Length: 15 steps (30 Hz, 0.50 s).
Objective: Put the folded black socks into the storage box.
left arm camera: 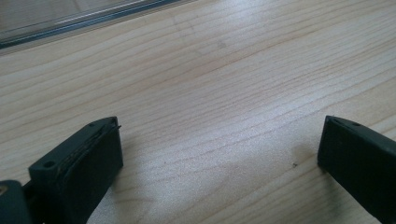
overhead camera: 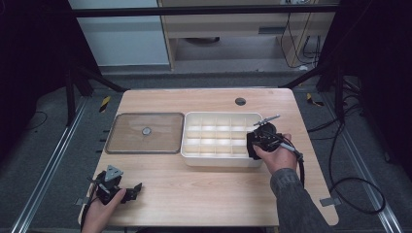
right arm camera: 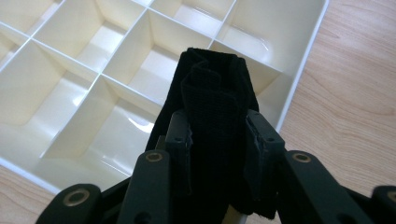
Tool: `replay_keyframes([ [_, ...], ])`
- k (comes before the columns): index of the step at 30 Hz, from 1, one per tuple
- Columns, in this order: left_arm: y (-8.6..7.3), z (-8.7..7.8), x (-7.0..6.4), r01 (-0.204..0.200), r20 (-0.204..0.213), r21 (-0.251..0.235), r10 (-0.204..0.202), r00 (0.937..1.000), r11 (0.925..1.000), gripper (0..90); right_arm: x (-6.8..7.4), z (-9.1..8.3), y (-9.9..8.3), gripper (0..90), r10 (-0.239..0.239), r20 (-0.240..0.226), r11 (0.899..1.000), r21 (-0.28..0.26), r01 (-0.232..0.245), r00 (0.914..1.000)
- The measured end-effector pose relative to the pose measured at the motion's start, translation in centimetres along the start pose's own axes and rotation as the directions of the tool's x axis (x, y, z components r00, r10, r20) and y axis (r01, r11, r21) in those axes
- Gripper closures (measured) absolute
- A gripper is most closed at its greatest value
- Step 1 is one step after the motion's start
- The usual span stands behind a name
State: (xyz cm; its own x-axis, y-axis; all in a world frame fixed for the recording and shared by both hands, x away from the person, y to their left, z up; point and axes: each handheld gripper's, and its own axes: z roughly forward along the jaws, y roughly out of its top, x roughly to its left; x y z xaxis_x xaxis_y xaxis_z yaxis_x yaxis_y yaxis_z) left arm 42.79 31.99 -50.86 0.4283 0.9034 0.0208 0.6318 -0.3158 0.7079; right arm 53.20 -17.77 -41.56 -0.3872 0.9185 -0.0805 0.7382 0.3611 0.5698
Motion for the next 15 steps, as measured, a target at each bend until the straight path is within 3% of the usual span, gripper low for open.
replay_keyframes([
  [15,0.01,0.05,-0.09,0.007,-0.001,-0.005,-0.007,1.0000,1.0000,0.0,0.02,0.15,-0.04,66.3,0.005,-0.003,1.000,0.009,-0.005,1.0000],
])
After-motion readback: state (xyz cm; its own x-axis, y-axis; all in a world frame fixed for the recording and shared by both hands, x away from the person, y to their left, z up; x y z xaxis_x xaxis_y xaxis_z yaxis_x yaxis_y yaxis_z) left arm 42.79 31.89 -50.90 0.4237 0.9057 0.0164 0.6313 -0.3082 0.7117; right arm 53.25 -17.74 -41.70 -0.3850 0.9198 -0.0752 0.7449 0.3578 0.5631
